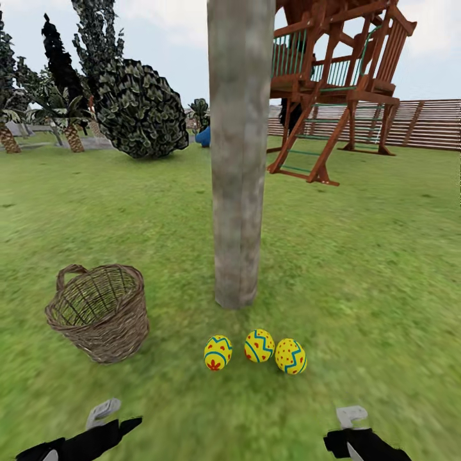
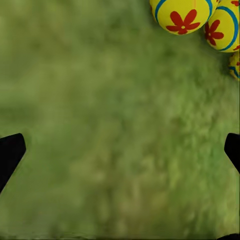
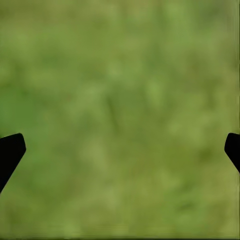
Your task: Take the three Easter eggs out of the wicker basket on the lawn in the garden, then place them on the lawn next to a single tree (choose any tree) so that all three eggs are next to the same tree and none are left in the basket.
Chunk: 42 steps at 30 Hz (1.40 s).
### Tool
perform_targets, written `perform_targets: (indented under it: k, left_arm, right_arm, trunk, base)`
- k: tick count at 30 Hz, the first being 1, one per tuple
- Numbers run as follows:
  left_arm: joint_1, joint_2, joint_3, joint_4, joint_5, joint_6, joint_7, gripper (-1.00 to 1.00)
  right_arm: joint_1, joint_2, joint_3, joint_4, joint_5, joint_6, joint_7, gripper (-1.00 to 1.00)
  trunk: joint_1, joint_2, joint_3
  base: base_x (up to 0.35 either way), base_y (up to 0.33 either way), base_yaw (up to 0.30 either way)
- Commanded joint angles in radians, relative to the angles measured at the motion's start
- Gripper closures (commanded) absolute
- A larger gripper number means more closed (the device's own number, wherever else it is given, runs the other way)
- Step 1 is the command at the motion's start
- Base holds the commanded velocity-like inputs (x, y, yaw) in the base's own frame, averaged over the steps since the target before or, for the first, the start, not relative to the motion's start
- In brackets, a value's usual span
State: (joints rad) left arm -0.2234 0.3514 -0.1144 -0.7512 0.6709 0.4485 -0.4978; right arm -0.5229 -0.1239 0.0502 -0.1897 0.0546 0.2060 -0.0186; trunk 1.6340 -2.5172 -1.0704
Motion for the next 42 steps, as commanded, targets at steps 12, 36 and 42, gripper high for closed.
perform_targets:
  k: [12, 36, 42]
  left_arm:
    - [-0.001, -0.109, -0.086, 0.109, 0.009, -0.005, 0.514, -1.00]
    - [-0.001, -0.117, -0.088, 0.297, 0.010, -0.103, 0.790, -1.00]
    - [-0.001, -0.119, -0.088, 0.297, 0.010, -0.103, 0.780, -1.00]
  right_arm:
    - [0.001, -0.001, 0.005, 0.178, 0.005, -0.172, -0.004, -1.00]
    - [0.059, 0.000, 0.006, 0.196, 0.012, -0.246, -0.004, -1.00]
    - [0.060, 0.000, 0.006, 0.196, 0.015, -0.247, -0.004, -1.00]
  trunk:
    - [-0.006, 0.002, 0.046]
    - [-0.016, 0.008, 0.138]
    - [-0.019, 0.009, 0.162]
  base:
    - [0.000, 0.000, 0.000]
    - [0.000, 0.000, 0.000]
    - [0.000, 0.000, 0.000]
